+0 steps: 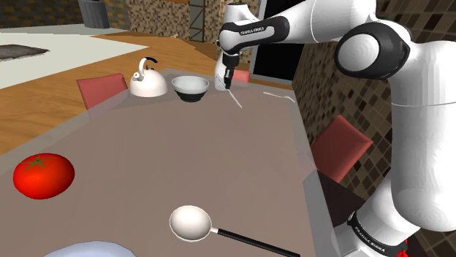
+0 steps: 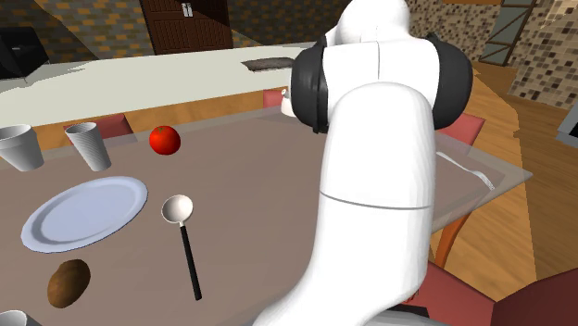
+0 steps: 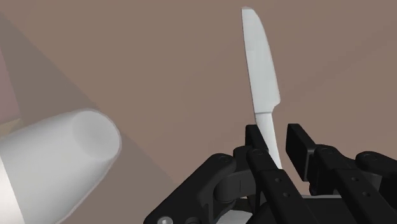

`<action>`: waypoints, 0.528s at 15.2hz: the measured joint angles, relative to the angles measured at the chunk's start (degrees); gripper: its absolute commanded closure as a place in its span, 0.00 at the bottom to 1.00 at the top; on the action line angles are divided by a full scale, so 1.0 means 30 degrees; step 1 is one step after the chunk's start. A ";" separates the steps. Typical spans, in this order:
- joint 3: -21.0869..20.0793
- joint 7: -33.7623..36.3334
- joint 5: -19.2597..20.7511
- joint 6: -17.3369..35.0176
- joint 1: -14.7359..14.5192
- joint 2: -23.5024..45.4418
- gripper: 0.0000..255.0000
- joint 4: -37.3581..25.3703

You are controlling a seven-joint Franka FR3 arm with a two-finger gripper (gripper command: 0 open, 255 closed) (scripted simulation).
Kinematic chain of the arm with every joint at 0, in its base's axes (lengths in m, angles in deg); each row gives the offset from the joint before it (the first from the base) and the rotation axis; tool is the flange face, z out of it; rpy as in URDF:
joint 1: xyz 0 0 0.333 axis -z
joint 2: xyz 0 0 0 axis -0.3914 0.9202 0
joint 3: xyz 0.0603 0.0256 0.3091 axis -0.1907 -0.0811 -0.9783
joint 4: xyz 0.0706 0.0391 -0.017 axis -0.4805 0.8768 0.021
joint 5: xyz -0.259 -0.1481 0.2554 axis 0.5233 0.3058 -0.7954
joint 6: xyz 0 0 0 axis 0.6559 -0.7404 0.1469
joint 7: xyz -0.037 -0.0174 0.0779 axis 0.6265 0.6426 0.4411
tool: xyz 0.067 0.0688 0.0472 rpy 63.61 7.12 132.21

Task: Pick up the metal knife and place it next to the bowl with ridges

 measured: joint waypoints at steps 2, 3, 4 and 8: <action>0.0044 0.0076 0.0053 0.0513 0.0030 0.0017 1.00 0.0673; 0.0056 0.0120 0.0064 0.0690 0.0039 0.0155 1.00 0.0767; 0.0059 0.0126 0.0060 0.0825 0.0060 0.0318 1.00 0.0762; 0.0069 0.0277 0.0110 0.1776 0.0051 0.0521 1.00 0.1548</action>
